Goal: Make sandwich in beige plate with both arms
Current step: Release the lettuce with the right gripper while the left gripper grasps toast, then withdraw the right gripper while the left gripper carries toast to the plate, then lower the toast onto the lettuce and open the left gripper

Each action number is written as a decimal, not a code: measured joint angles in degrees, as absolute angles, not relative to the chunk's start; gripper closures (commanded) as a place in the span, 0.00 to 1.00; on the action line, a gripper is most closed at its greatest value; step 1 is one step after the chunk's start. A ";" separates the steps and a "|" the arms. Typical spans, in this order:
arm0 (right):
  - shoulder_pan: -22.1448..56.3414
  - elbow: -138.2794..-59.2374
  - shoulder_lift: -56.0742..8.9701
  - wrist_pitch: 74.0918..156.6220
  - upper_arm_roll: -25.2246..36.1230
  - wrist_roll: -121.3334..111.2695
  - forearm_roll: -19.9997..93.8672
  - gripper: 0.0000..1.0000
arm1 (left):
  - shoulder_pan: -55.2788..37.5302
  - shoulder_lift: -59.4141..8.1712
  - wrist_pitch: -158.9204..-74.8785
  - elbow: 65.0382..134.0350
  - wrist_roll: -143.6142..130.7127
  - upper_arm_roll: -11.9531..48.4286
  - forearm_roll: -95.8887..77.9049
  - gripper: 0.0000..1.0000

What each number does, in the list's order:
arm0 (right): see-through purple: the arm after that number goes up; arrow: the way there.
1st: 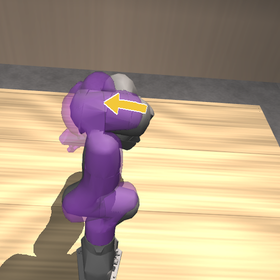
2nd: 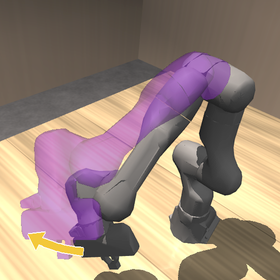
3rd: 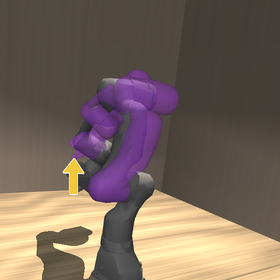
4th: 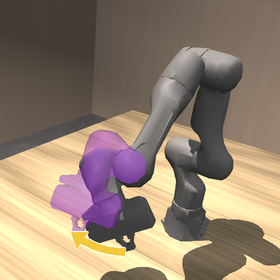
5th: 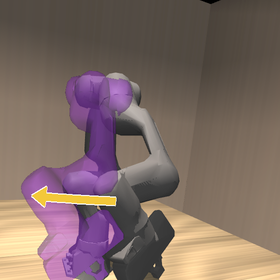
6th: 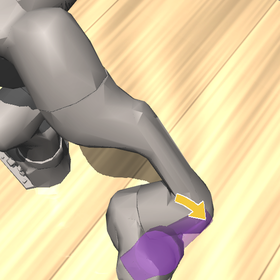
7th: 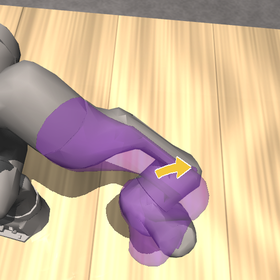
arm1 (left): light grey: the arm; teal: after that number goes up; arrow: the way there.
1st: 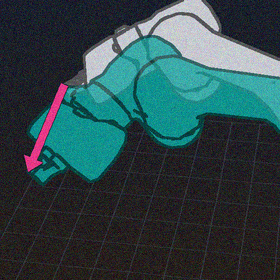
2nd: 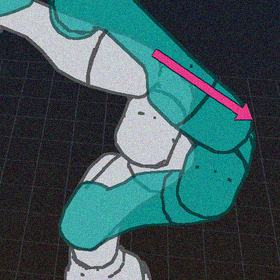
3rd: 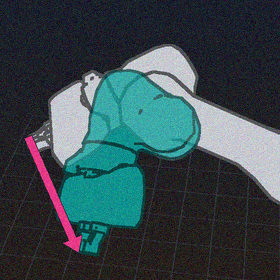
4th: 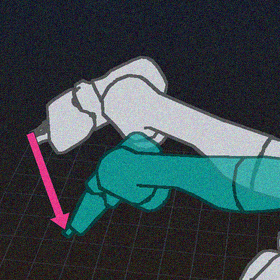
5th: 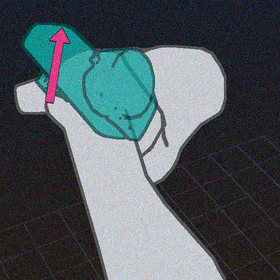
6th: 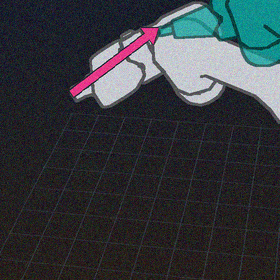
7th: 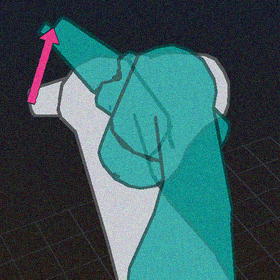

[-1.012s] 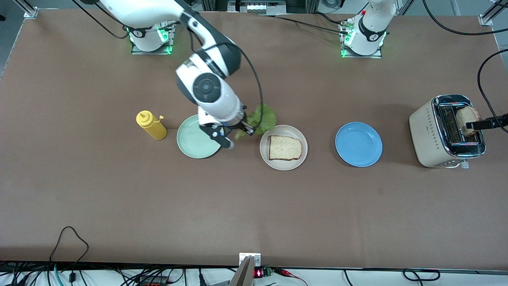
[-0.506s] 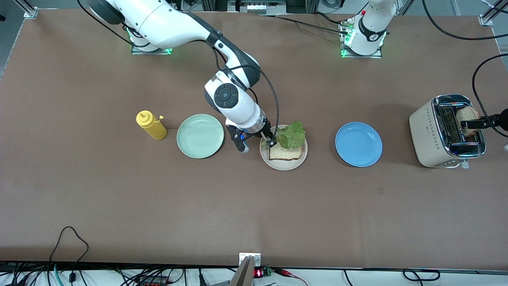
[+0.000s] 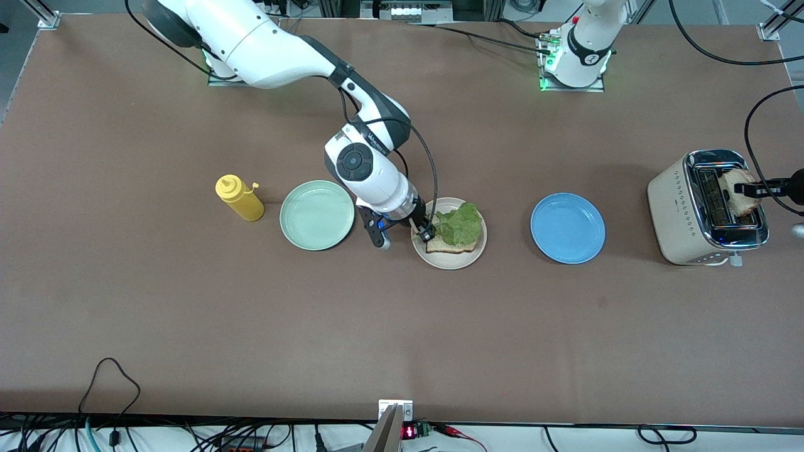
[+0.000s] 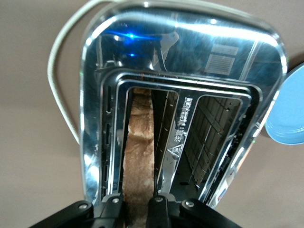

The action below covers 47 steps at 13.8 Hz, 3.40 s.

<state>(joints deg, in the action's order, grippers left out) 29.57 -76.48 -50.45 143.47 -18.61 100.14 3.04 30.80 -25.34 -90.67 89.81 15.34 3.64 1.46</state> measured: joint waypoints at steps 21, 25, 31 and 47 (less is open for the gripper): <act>8.76 -74.74 -23.05 94.13 -16.00 51.92 11.71 0.00 | 9.82 -27.38 -82.89 87.99 15.49 10.55 -39.69 1.00; 2.90 -78.24 -17.67 88.59 -10.24 24.17 7.94 0.00 | 1.72 -30.39 -92.70 93.05 15.51 10.66 -48.15 0.99; 0.96 -79.62 -11.77 88.50 1.02 -5.11 3.32 0.00 | -3.02 -37.25 -103.24 93.16 16.86 10.69 -50.37 0.99; 2.87 -83.79 -11.41 88.06 3.74 -12.28 -0.21 0.00 | -5.99 -44.88 -104.77 92.70 25.75 10.39 -54.51 0.93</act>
<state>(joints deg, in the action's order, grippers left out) 2.87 -83.79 -11.41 88.06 3.74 -12.28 -0.21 -5.99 -44.88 -104.77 92.70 25.75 10.39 -54.51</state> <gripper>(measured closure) 0.000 0.899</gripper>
